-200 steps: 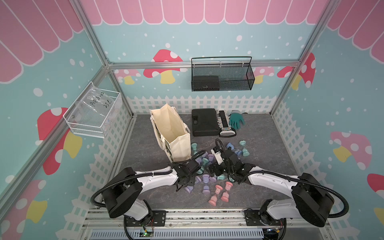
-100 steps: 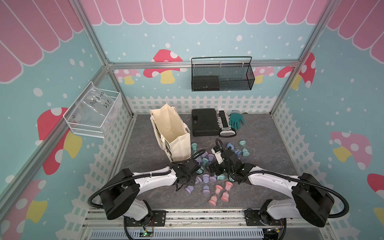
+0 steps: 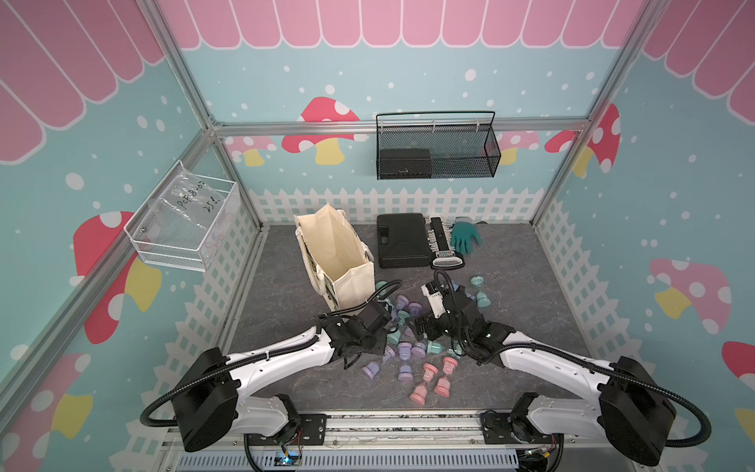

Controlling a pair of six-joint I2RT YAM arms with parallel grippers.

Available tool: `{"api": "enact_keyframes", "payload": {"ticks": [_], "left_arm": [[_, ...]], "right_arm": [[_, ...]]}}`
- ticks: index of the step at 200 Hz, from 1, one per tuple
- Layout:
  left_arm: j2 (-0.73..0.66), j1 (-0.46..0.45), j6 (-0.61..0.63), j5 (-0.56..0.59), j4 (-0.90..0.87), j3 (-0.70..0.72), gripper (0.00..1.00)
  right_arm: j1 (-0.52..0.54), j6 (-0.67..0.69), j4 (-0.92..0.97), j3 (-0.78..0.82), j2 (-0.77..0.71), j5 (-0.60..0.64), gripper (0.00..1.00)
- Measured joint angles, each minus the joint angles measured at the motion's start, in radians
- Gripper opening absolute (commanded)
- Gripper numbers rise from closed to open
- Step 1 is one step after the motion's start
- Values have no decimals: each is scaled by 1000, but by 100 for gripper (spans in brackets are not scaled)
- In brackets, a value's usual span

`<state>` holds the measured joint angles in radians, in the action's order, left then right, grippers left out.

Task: Put the hourglass into the canvas bag
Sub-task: Pick up the hourglass from the center of the board, then place the hourglass in the canvas bag.

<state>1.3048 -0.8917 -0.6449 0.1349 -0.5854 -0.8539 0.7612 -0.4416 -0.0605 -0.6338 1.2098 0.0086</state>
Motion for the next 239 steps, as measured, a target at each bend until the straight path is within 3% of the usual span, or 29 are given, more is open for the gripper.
{"api": "enact_keyframes", "payload": {"ticks": [78, 163, 239], "left_arm": [[-76, 6, 74, 27, -63, -204, 20], [-86, 97, 161, 101, -138, -471, 17], [-32, 301, 181, 144, -201, -591, 12]], "right_arm": [[0, 50, 15, -102, -113, 45, 99], [0, 114, 16, -272, -75, -12, 100], [0, 157, 15, -423, 61, -102, 99]]}}
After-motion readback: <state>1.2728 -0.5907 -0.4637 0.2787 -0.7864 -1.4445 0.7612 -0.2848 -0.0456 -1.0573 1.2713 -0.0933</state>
